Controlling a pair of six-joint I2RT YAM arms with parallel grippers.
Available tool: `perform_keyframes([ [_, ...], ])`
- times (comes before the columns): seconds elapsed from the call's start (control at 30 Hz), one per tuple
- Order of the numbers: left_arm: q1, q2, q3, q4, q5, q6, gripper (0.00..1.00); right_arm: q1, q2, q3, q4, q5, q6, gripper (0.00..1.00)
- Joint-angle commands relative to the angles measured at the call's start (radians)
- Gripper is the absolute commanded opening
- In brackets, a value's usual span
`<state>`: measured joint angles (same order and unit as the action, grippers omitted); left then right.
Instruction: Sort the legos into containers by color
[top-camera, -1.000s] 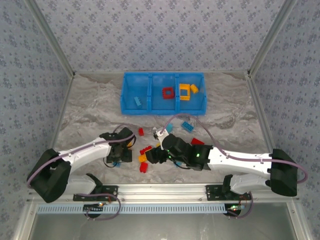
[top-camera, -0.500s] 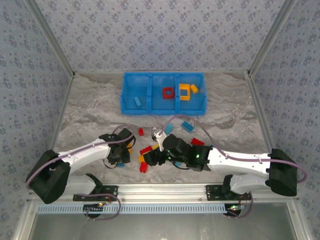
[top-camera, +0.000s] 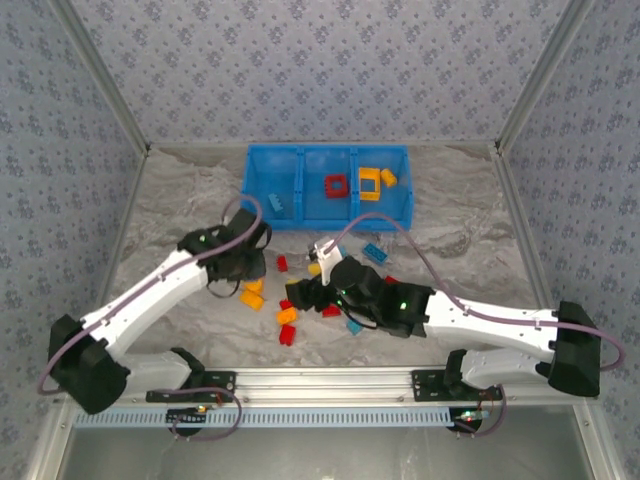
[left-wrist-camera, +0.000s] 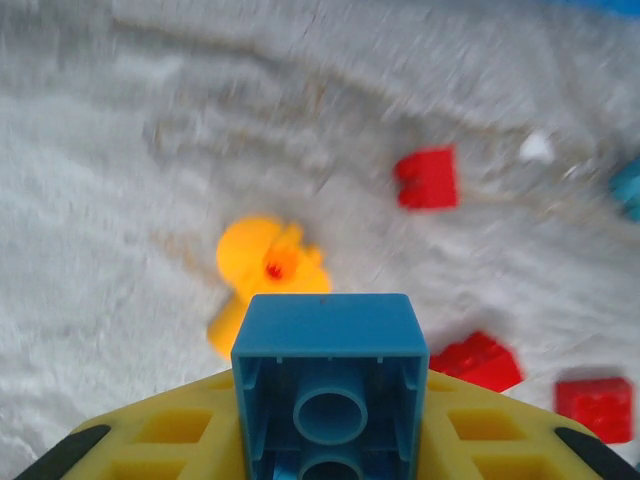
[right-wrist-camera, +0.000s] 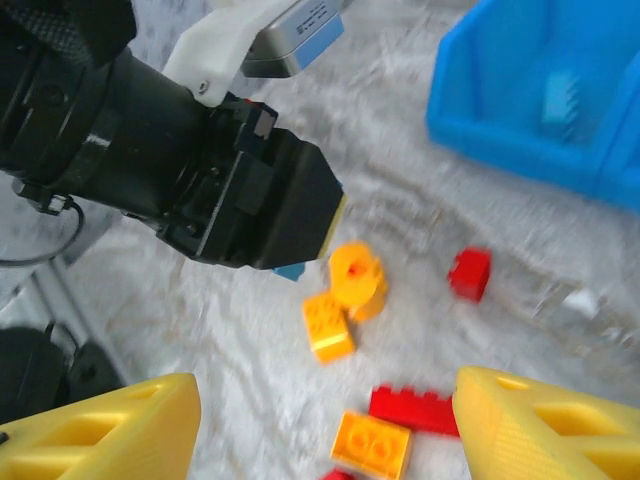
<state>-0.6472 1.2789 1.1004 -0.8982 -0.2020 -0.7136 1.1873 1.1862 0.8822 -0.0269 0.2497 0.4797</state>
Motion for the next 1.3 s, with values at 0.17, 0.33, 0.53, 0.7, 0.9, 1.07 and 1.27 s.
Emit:
perform_keyframes([
  [0.17,0.16,0.418,0.386,0.003,0.007,0.203,0.37,-0.118,0.079,0.111,0.029,0.124,-0.109,0.7],
  [0.33,0.214,0.669,0.612,-0.003,0.027,0.243,0.37,-0.159,0.148,0.139,0.13,0.121,-0.172,0.7],
  [0.53,0.236,0.874,0.826,-0.056,-0.004,0.244,0.36,-0.168,0.176,0.165,0.125,0.109,-0.156,0.7],
  [0.7,0.246,0.976,0.915,-0.088,-0.031,0.235,0.36,-0.166,0.16,0.135,0.105,0.117,-0.119,0.7],
  [0.9,0.248,0.985,0.894,-0.076,-0.023,0.213,0.49,-0.163,0.138,0.109,0.081,0.126,-0.111,0.71],
  [1.07,0.245,0.913,0.855,-0.052,-0.002,0.201,0.66,-0.166,0.119,0.092,0.046,0.145,-0.105,0.71],
  [1.27,0.223,0.779,0.855,-0.058,0.001,0.179,0.66,-0.166,0.055,0.057,-0.041,0.211,-0.087,0.7],
])
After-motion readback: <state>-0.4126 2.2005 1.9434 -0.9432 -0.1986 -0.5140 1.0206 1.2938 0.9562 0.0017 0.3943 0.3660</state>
